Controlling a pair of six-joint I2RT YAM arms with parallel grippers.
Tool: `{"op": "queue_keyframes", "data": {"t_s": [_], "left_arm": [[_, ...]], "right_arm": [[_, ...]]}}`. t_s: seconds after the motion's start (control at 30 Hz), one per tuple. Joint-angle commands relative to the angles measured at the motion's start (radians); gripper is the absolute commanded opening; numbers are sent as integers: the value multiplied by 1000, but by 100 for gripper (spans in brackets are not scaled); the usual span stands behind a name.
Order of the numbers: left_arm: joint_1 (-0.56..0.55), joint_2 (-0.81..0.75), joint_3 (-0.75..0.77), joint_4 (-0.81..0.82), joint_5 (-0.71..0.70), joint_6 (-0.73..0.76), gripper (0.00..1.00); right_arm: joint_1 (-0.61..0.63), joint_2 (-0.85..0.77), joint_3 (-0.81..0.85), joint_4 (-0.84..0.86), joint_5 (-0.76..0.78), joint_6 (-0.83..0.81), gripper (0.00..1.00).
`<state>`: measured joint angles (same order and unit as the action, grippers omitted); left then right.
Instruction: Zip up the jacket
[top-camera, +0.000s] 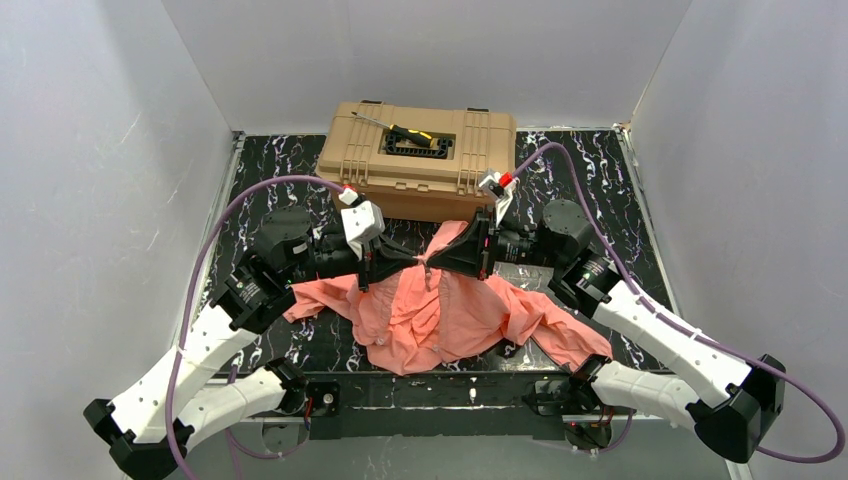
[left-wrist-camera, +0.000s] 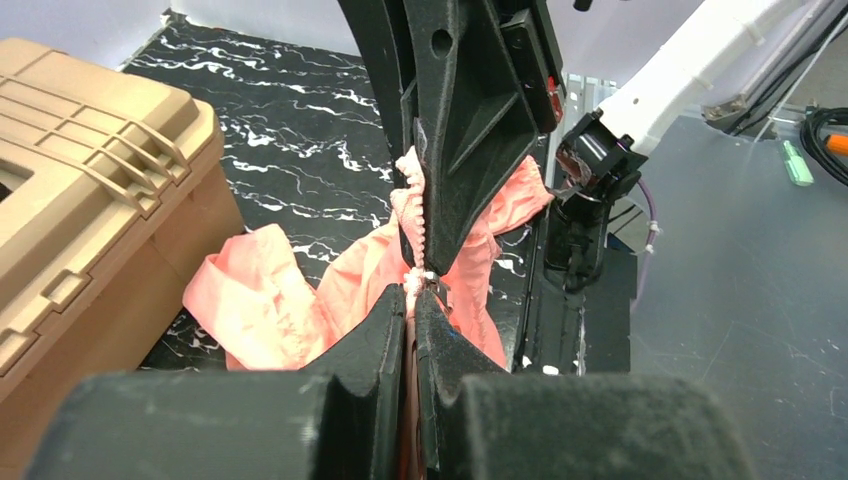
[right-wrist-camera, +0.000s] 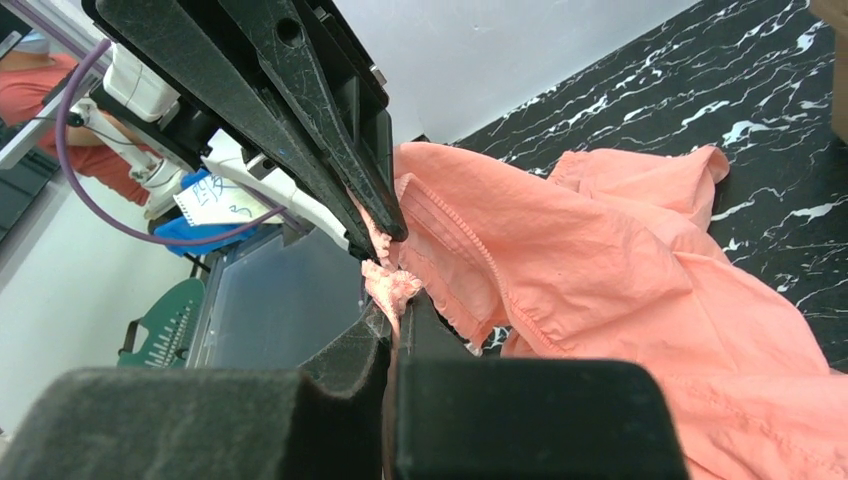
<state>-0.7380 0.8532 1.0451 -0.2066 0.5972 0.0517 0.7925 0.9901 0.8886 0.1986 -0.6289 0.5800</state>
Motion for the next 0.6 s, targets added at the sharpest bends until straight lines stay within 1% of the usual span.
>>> {"op": "queue_keyframes", "data": {"t_s": [0.0,0.13,0.27,0.43,0.57], "left_arm": [[0,-12,23,27,-21,-26,0],[2,-13,20,29,-7,-26,0],[3,-14,15,42,-1,-24,0],[3,-13,12,50,-4,-18,0],[4,-15,16,52,6,-10,0]], "right_arm": [[4,-13,31,147,55,-12,1],[4,-31,-2,220,78,-10,1],[4,-18,-8,275,53,-1,1],[4,-13,-40,391,18,23,1],[4,-13,-43,396,18,23,1]]}}
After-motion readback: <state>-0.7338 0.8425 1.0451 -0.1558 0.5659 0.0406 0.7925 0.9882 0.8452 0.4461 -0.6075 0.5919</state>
